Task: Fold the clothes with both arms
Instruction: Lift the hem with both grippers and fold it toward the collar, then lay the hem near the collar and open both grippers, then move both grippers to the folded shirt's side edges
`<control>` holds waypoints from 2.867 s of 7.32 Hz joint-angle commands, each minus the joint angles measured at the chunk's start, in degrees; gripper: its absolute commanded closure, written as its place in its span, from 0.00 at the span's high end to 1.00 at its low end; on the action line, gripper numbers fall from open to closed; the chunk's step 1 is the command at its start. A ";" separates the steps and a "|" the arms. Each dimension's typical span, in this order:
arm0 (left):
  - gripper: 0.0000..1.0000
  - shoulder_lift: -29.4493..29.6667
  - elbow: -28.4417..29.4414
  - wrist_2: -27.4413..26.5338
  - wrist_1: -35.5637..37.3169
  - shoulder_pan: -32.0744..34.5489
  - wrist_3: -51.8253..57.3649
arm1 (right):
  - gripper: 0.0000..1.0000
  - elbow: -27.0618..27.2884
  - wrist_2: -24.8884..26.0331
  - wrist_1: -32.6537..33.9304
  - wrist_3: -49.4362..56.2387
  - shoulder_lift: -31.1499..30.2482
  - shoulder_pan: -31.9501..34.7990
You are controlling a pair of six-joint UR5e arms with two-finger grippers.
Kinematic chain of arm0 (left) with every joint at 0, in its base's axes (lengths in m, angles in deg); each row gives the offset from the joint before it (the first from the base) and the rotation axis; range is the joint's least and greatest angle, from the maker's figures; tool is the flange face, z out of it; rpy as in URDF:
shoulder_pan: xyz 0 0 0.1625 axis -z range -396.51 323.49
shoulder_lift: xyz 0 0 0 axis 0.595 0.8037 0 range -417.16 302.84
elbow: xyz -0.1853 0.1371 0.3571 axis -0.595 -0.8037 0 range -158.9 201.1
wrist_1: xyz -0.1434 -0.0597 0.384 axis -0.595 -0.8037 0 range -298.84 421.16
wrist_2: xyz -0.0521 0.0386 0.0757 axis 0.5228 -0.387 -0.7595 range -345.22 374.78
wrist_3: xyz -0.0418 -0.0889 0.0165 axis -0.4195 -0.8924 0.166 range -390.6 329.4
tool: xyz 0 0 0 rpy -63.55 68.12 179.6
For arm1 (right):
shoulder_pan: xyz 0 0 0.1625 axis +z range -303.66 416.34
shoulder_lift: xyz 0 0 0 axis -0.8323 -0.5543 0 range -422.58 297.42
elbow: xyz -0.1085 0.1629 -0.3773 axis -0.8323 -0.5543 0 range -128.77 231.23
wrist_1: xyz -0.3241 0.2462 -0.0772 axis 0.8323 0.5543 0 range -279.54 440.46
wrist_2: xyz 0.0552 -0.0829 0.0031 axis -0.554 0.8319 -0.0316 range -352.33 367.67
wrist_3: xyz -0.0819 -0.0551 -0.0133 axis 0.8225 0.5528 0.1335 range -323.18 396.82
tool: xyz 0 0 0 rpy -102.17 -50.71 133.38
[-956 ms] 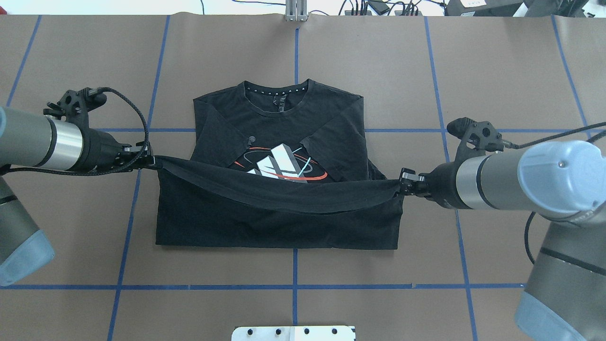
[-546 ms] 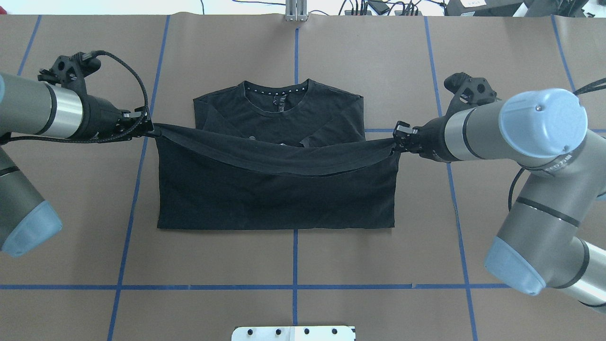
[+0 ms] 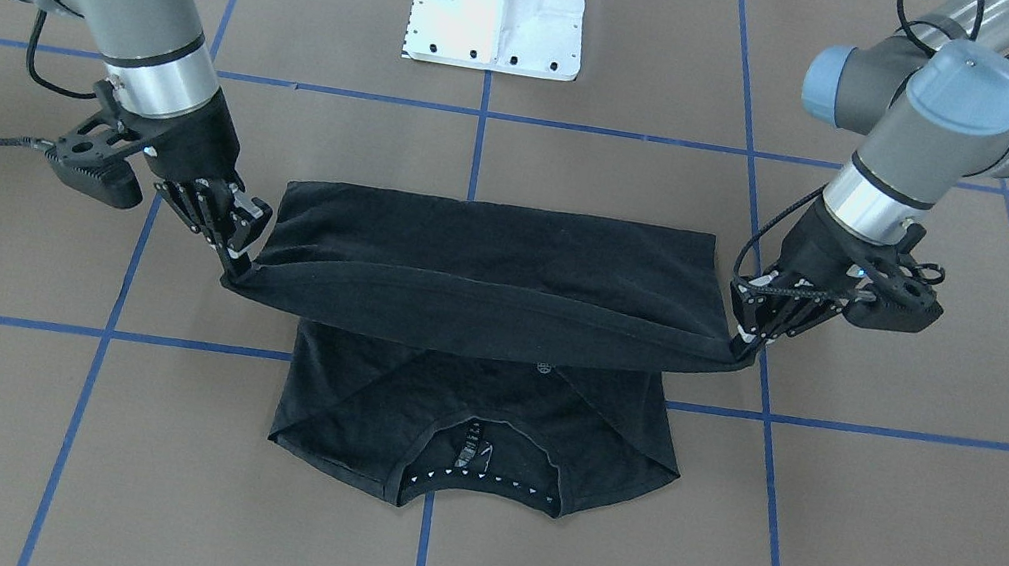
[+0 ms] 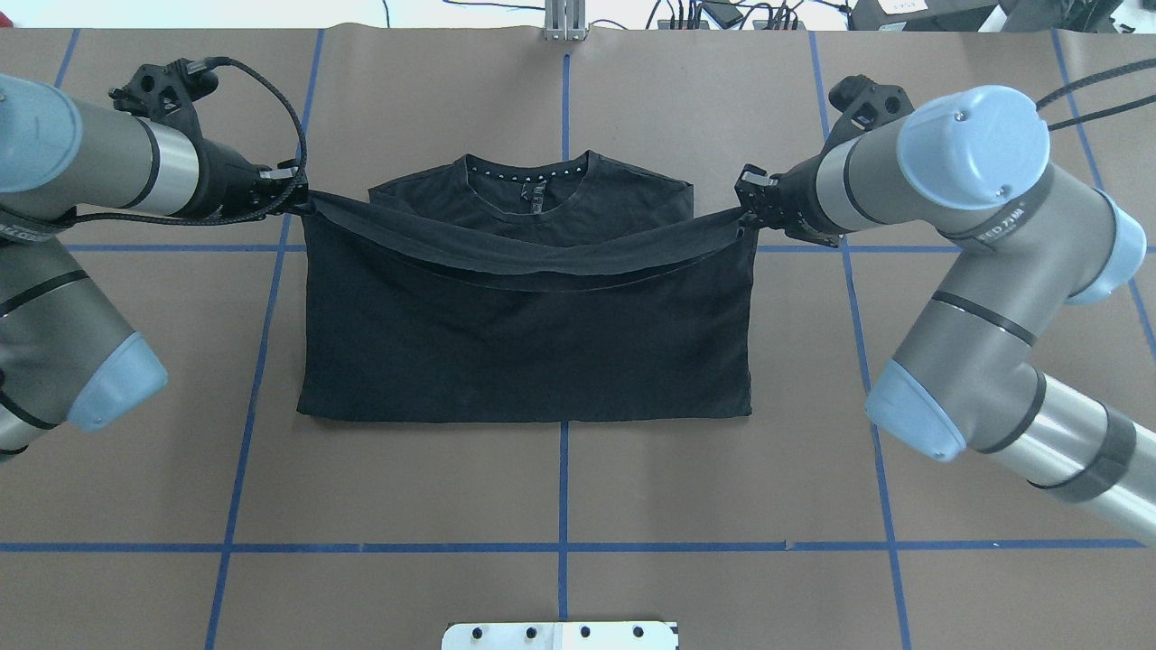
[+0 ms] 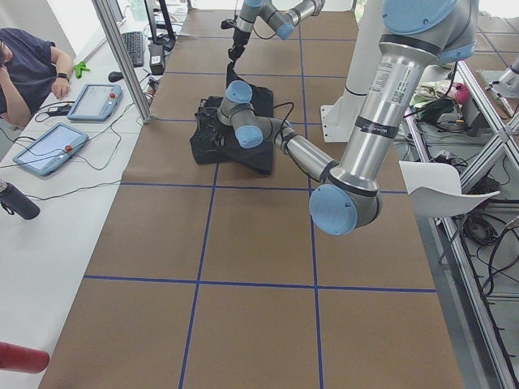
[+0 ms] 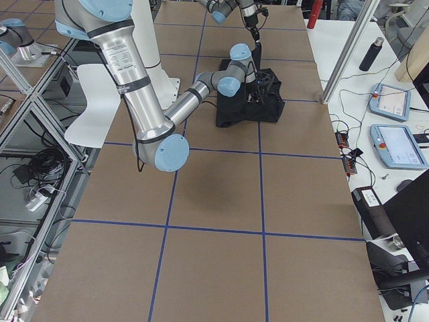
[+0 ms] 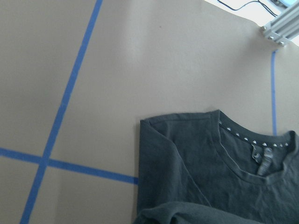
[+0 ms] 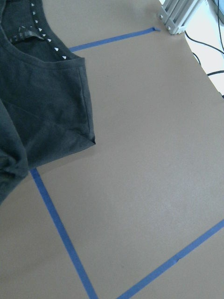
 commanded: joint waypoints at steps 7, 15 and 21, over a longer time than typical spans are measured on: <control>0.00 13.39 24.36 -3.08 -0.50 0.04 15.86 | 0.00 -19.85 -0.05 -0.63 6.18 9.59 1.75; 1.00 11.04 19.90 5.75 -1.47 3.01 22.00 | 1.00 -20.82 -8.17 -0.63 18.36 9.68 4.55; 1.00 -10.57 2.56 9.84 -14.43 -2.66 21.25 | 1.00 -7.73 -10.16 -0.80 24.03 -0.69 2.20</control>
